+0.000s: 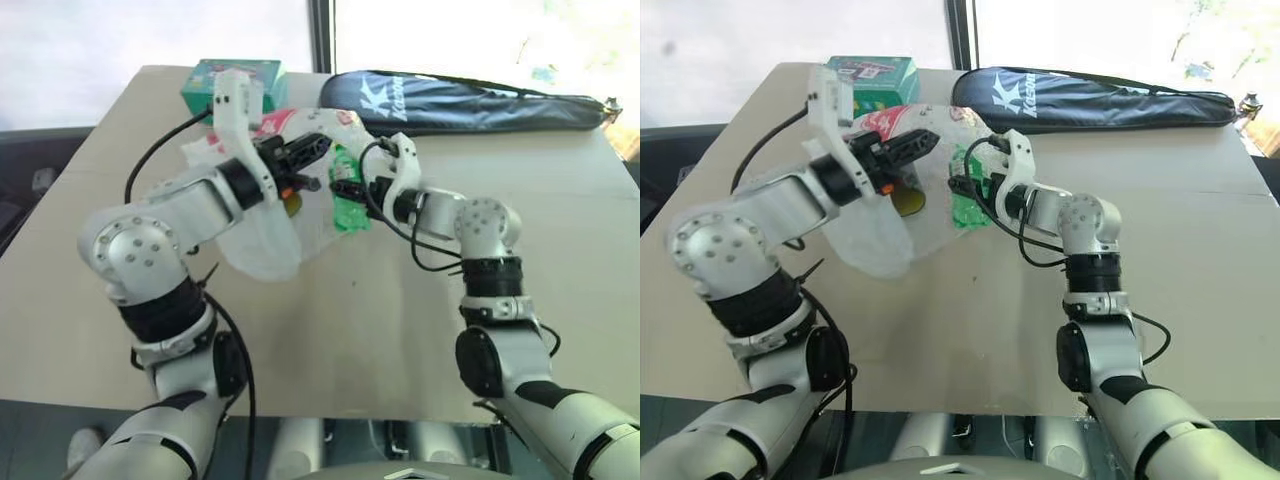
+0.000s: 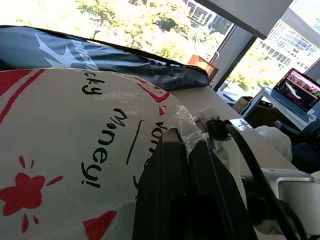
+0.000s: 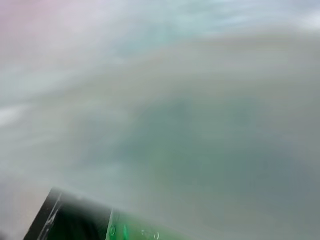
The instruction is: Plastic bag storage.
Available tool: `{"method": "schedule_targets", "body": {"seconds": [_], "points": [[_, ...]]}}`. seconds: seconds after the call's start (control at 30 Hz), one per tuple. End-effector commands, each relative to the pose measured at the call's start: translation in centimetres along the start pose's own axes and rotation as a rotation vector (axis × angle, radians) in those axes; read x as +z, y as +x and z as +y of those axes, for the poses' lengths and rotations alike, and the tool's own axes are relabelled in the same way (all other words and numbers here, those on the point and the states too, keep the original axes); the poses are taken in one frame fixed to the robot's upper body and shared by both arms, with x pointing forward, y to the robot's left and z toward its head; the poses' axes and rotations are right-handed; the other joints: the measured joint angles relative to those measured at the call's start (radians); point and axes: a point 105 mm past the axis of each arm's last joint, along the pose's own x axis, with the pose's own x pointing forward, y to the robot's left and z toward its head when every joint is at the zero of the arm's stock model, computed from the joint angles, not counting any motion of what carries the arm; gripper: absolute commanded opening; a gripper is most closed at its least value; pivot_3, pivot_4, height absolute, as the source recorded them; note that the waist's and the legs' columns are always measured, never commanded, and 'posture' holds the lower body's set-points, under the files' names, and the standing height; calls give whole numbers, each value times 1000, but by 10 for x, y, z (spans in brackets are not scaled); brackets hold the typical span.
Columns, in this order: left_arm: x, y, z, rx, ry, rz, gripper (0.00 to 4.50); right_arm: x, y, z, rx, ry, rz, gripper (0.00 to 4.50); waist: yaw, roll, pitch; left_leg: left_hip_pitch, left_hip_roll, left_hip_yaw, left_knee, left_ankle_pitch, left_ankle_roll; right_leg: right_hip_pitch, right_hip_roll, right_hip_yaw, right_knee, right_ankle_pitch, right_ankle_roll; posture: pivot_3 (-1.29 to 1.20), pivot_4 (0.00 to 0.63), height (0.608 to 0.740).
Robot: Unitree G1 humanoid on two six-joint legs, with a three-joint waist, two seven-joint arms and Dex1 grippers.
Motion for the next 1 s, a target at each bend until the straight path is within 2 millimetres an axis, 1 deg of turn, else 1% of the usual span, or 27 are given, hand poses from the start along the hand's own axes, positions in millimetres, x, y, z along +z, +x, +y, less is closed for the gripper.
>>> {"method": "schedule_targets", "body": {"seconds": [0.03, 0.1, 0.17, 0.2, 0.27, 0.33, 0.4, 0.43, 0.5, 0.57, 0.6, 0.63, 0.67, 0.7, 0.73, 0.8, 0.83, 0.87, 0.9, 1.0], "points": [[-2, -1, -11, -2, 34, -24, 0, 8, 40, 46, 198, -121, -93, 2931, -14, 0, 0, 0, 1, 0, 0, 0, 0, 0, 0, 0, 0, 0, 0, 0, 150, 740], [-4, 0, -10, 11, 29, -33, 0, 2, 52, 50, 228, -151, -95, 2931, -29, 0, 1, 2, 2, 2, -2, 0, -1, -1, 2, 2, 1, 0, 0, 0, 150, 740], [-4, 0, -7, 36, 16, -49, 0, 0, 56, 62, 314, -110, -103, 3989, -32, 0, 1, 3, 4, 2, -3, 1, -2, -1, 3, 3, 1, 0, 0, 0, 150, 740], [-4, 0, -5, 49, -1, -58, 0, 3, 56, 64, 324, -110, -117, 4452, -30, 0, 1, 3, 4, 2, -3, 1, -2, -1, 3, 3, 0, 0, -1, 0, 150, 740], [-7, -2, -1, 75, -38, -73, 0, 6, 51, 66, 342, -125, -132, 4488, -25, 0, 1, 2, 3, 2, -3, 1, -2, -1, 1, 2, 0, 0, -1, 0, 150, 740], [-6, -3, 7, 110, -86, -104, 0, 9, 36, 58, 355, -181, -155, 4488, -21, 0, 1, 2, 2, 2, -2, 1, -2, 0, -1, 2, 0, 0, 0, 0, 150, 740], [-4, -3, 13, 138, -126, -126, 0, 10, 22, 50, 353, -192, -170, 4488, -10, 0, 1, 2, 2, 1, -1, 1, -2, 1, -2, 2, 0, 0, 0, 0, 150, 740], [-4, -3, 16, 149, -139, -130, 0, 11, 12, 49, 360, -196, -183, 4488, -2, 0, 0, 2, 2, 0, -1, 1, -2, 1, -2, 1, 1, 0, 0, 0, 150, 740], [-3, -2, 18, 154, -151, -135, 0, 12, -2, 48, 344, -223, -198, 4488, -1, 0, 1, 2, 2, -1, 0, 1, -2, 1, -1, 1, 2, 0, 0, 0, 150, 740], [-1, 0, 20, 147, -164, -141, 0, 2, -29, 46, 295, -439, -161, 4488, 0, 0, 0, 2, 2, -1, 0, 1, -2, 1, -1, 0, 2, 0, 0, 0, 150, 740], [0, 1, 22, 146, -165, -140, 0, -4, -46, 50, 300, -514, -133, 4488, 2, 0, 1, 2, 2, -1, 0, 1, -2, 1, -1, 1, 2, 0, 0, 0, 150, 740], [0, 3, 23, 146, -167, -136, 0, -9, -63, 50, 266, -619, -113, 4488, 4, 0, 1, 2, 1, -1, 0, 1, -2, 1, -2, 0, 2, 0, 0, 0, 150, 740], [0, 4, 25, 144, -165, -132, 0, -10, -75, 47, 212, -704, -108, 4488, 6, 0, 1, 2, 1, -1, 0, 1, -2, 1, -2, 0, 1, 0, 0, 0, 150, 740], [1, 6, 24, 130, -152, -130, 0, -7, -82, 44, 154, -763, -122, 4488, 6, 0, 1, 1, 1, -1, 0, 1, -2, 1, -2, 0, 1, 0, 0, 0, 150, 740], [2, 6, 23, 119, -142, -128, 0, -5, -87, 42, 115, -798, -133, 4488, 2, 0, 1, 1, 1, -1, 0, 1, -2, 1, -1, 1, 1, 0, 0, 0, 150, 740], [5, 8, 20, 98, -105, -125, 0, 1, -91, 37, 28, -816, -158, 4488, -3, 0, 1, 3, 2, 0, 0, 1, -2, 1, 0, 1, 2, 0, 0, 0, 150, 740], [7, 9, 20, 96, -96, -126, 0, 2, -92, 30, -41, -847, -156, 4488, -4, 0, 1, 4, 3, 0, 0, 1, -2, 1, 0, 1, 3, 0, 0, 0, 150, 740], [7, 9, 20, 98, -78, -120, 0, 2, -93, 29, -67, -885, -155, 4488, -3, 0, 1, 4, 3, 0, 0, 1, -3, 1, 1, 1, 3, 0, 0, 0, 150, 740], [8, 10, 19, 94, -63, -118, 0, -5, -92, 37, -13, -869, -147, 4488, -1, 0, 1, 4, 4, -1, 0, 2, -4, 1, 1, 1, 4, 0, 0, 0, 150, 740], [9, 13, 14, 70, -40, -116, 0, -27, -90, 68, 248, -687, -117, 4488, 1, -1, 0, 3, 3, -1, 0, 2, -4, 1, 0, 1, 3, 0, 0, 0, 150, 740]]}}
